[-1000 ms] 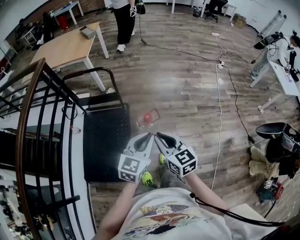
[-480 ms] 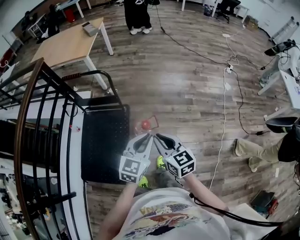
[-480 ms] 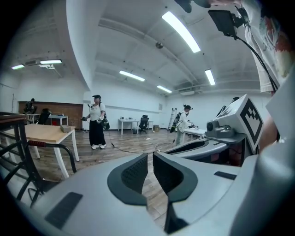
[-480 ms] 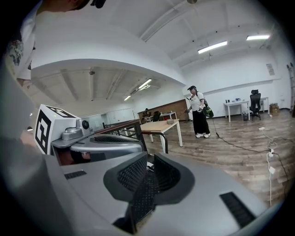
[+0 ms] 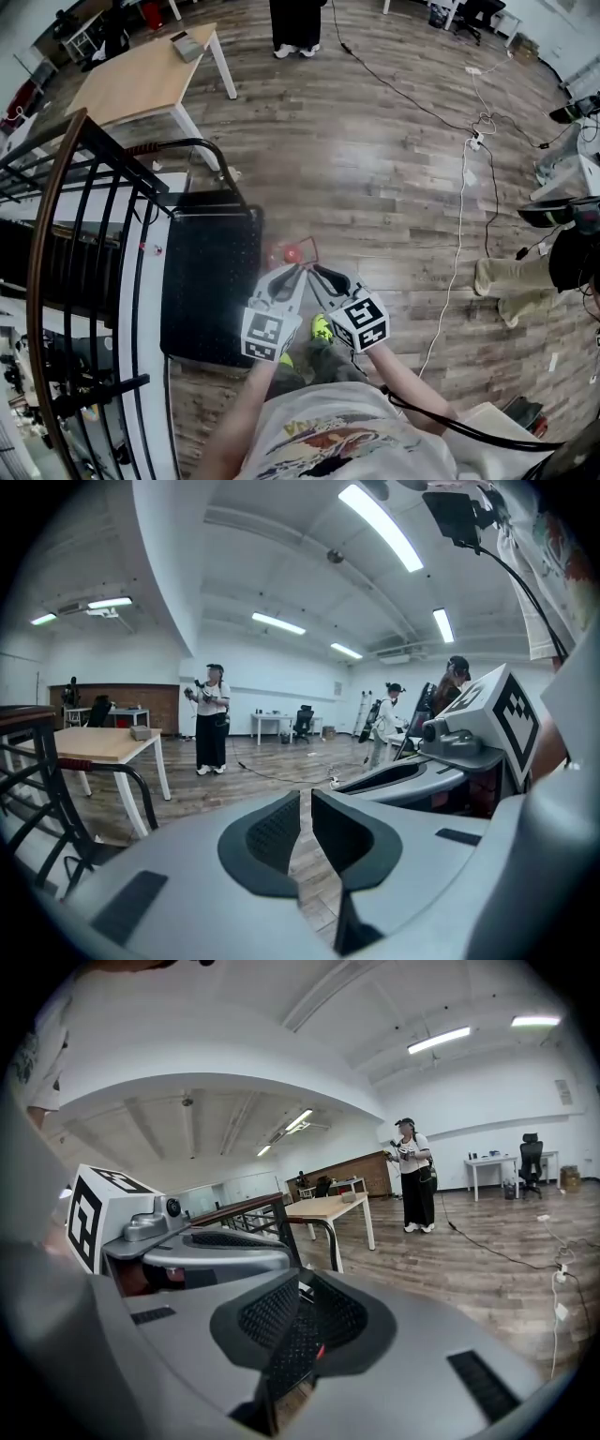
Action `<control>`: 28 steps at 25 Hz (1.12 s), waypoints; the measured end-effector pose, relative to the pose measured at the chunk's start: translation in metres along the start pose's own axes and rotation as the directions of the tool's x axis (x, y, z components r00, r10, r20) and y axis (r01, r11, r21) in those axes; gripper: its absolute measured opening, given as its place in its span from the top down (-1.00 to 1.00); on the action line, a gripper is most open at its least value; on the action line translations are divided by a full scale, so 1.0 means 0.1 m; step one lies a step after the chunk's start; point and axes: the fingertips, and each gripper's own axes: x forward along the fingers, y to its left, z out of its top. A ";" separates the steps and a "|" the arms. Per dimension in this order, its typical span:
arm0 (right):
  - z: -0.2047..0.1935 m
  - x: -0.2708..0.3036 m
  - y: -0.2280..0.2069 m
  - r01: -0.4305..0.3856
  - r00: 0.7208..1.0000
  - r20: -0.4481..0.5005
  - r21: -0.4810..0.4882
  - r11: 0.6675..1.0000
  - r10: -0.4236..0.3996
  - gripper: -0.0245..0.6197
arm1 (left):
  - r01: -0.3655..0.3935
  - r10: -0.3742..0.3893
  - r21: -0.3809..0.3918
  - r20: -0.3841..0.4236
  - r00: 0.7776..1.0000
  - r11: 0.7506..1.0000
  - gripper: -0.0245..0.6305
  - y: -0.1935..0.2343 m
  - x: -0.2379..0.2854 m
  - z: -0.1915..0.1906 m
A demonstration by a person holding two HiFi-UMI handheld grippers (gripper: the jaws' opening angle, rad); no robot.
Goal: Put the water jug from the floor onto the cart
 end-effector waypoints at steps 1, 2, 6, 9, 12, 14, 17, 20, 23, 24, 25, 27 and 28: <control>-0.03 0.04 -0.08 0.001 1.000 -0.005 0.003 1.000 -0.001 0.83 | -0.004 0.004 -0.001 -0.002 1.000 1.000 0.88 0.03 0.09 -0.04; -0.06 0.09 -0.16 0.004 1.000 -0.009 0.008 1.000 -0.003 0.83 | -0.008 0.008 -0.002 -0.005 1.000 1.000 0.88 0.05 0.17 -0.09; -0.19 0.25 -0.43 0.026 0.999 -0.034 0.020 0.999 -0.025 0.83 | -0.004 0.003 -0.011 -0.023 1.000 1.000 0.88 0.15 0.48 -0.24; -0.36 0.41 -0.64 0.045 0.997 -0.066 0.004 0.999 -0.044 0.83 | 0.005 -0.005 -0.012 -0.058 0.998 1.000 0.88 0.24 0.75 -0.45; -0.58 0.59 -0.81 0.057 0.993 -0.101 -0.002 0.998 -0.057 0.83 | 0.001 -0.002 -0.021 -0.063 0.998 1.000 0.88 0.35 1.00 -0.60; -0.73 0.71 -0.92 0.063 0.991 -0.115 0.015 0.998 -0.061 0.83 | -0.003 0.001 -0.025 -0.075 0.997 1.000 0.88 0.40 1.13 -0.75; -0.97 0.89 -1.06 0.090 0.987 -0.135 0.041 0.995 -0.084 0.79 | 0.000 -0.004 -0.039 -0.100 0.995 0.999 0.87 0.49 1.28 -1.05; -1.24 1.14 -1.18 0.117 0.982 -0.159 0.066 0.991 -0.105 0.68 | 0.007 -0.014 -0.059 -0.120 0.993 0.998 0.87 0.65 1.41 -1.40; -1.51 1.39 -1.30 0.141 0.975 -0.182 0.056 0.988 -0.128 0.65 | 0.019 -0.028 -0.066 -0.139 0.990 0.998 0.87 0.82 1.59 -1.75; -1.61 1.46 -1.34 0.146 0.972 -0.191 0.049 0.988 -0.134 0.65 | 0.021 -0.030 -0.066 -0.145 0.989 0.998 0.87 0.85 1.65 -1.87; -1.71 1.52 -1.40 0.151 0.970 -0.200 0.045 0.988 -0.139 0.65 | 0.022 -0.032 -0.067 -0.149 0.988 0.997 0.87 0.88 1.72 -1.98; -1.91 1.64 -1.53 0.168 0.964 -0.215 0.042 0.985 -0.155 0.65 | 0.019 -0.031 -0.075 -0.157 0.987 0.997 0.87 0.94 1.87 -2.20; -2.00 1.70 -1.60 0.176 0.962 -0.222 0.044 0.983 -0.163 0.65 | 0.015 -0.028 -0.083 -0.161 0.986 0.996 0.86 0.97 1.94 -2.31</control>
